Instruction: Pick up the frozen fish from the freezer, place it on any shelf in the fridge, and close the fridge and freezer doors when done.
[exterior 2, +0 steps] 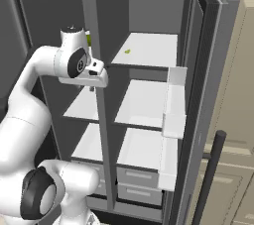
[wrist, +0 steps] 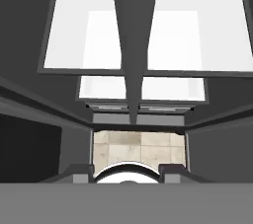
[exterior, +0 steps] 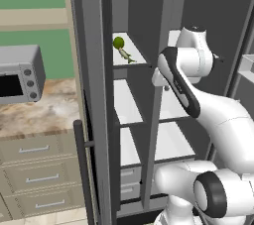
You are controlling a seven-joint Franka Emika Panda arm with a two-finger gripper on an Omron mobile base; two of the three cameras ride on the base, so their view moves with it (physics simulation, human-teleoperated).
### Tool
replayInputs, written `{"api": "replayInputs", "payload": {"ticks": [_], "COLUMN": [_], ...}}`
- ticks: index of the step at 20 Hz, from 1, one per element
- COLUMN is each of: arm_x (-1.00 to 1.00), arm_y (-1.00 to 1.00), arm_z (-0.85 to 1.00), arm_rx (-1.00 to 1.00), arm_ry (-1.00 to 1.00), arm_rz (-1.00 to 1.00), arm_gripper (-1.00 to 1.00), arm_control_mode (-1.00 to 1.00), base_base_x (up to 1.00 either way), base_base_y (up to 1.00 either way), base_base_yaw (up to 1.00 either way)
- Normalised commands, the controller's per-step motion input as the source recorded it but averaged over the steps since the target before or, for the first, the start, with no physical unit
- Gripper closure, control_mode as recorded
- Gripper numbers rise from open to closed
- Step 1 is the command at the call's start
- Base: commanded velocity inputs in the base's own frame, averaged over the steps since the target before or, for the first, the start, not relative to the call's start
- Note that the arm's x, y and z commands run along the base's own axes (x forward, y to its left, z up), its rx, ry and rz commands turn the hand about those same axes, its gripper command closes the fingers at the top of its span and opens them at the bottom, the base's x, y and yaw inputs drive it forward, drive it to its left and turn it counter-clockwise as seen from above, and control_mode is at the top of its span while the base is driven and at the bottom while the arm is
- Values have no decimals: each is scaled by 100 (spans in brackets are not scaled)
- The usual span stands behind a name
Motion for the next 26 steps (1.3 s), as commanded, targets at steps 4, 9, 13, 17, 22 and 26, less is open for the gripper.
{"api": "replayInputs", "payload": {"ticks": [4,9,13,17,22,26], "arm_x": [-28,-54,-55,-55,-31,0], "arm_y": [8,7,3,0,0,2], "arm_z": [0,-15,-26,-38,-21,0], "arm_rx": [0,-2,-4,-6,-6,0], "arm_ry": [0,-9,-21,-25,-16,0], "arm_rz": [0,0,0,0,0,0], "arm_gripper": [-100,-100,-100,-100,-100,-100], "arm_control_mode": [-100,-100,-100,-100,-100,100], "base_base_x": [0,0,0,0,0,0], "base_base_y": [0,0,0,0,0,3], "base_base_yaw": [0,0,0,0,0,0]}}
